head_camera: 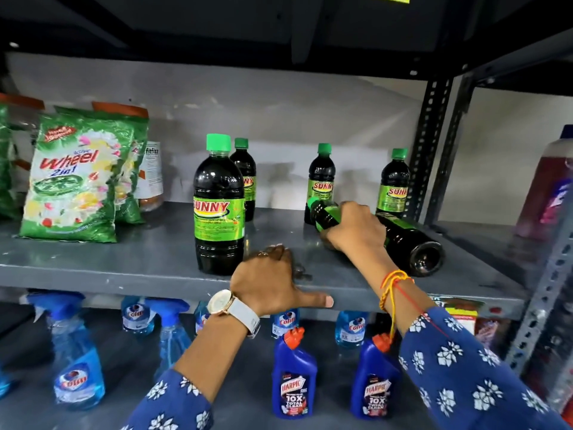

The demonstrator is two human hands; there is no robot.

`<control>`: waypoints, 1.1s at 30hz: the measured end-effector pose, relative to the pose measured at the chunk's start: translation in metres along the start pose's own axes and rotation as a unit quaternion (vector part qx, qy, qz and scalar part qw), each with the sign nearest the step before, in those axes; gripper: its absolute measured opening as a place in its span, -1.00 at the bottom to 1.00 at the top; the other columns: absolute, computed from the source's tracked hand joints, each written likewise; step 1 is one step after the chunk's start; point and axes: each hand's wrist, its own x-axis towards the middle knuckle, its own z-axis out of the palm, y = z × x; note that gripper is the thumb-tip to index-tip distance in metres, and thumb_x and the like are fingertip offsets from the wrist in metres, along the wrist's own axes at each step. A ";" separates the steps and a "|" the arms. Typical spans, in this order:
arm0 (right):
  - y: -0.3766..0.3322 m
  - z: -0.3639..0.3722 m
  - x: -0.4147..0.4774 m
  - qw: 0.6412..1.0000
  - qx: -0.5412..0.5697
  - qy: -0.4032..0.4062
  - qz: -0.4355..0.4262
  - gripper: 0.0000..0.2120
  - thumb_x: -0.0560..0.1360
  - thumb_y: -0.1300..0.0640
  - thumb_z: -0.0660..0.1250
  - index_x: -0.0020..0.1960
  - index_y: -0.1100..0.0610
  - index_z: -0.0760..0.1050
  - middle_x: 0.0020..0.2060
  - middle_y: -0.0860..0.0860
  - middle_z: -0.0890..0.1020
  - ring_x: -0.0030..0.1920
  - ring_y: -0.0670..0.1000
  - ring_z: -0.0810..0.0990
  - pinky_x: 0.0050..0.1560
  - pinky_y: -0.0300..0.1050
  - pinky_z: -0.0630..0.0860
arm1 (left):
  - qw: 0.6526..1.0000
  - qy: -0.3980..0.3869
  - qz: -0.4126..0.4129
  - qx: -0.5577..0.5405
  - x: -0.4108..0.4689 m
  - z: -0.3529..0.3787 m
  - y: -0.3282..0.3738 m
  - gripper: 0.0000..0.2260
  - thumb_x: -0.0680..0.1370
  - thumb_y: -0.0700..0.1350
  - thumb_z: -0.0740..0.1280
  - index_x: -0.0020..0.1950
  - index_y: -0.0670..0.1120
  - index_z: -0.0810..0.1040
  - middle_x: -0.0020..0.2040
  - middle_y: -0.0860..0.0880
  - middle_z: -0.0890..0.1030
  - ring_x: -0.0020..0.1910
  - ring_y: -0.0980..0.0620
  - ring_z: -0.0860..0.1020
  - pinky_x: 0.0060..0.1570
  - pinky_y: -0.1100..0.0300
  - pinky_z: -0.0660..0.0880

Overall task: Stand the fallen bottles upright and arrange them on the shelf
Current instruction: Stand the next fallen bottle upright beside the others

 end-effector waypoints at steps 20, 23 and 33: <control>0.013 0.020 -0.034 0.915 0.400 0.029 -0.046 -0.41 0.35 0.06 0.45 0.24 0.01 0.20 0.18 0.02 0.43 0.24 0.03 0.42 0.27 -0.03 0.36 | 0.998 0.039 0.030 0.026 0.001 0.005 -0.001 -0.02 0.12 0.64 -0.05 0.15 -0.11 0.42 0.14 -0.05 0.51 0.12 -0.05 0.49 0.02 0.07 0.43; 0.011 0.015 -0.033 0.919 0.393 0.005 -0.032 -0.44 0.35 0.04 0.45 0.21 0.01 0.20 0.12 -0.04 0.43 0.20 0.01 0.43 0.20 -0.07 0.39 | 0.999 0.029 0.028 0.022 0.001 0.003 -0.001 -0.02 0.11 0.64 -0.05 0.16 -0.10 0.43 0.14 -0.04 0.51 0.12 -0.05 0.49 0.02 0.06 0.43; -0.001 0.008 -0.028 0.948 0.309 0.082 0.004 -0.31 0.15 -0.05 0.58 0.08 0.16 0.27 0.04 0.11 0.47 0.02 0.07 0.50 -0.01 -0.02 0.49 | 0.999 0.037 0.019 0.008 0.003 0.006 -0.002 -0.02 0.07 0.66 -0.06 0.11 -0.06 0.44 0.10 -0.02 0.53 0.05 -0.05 0.53 -0.10 0.09 0.44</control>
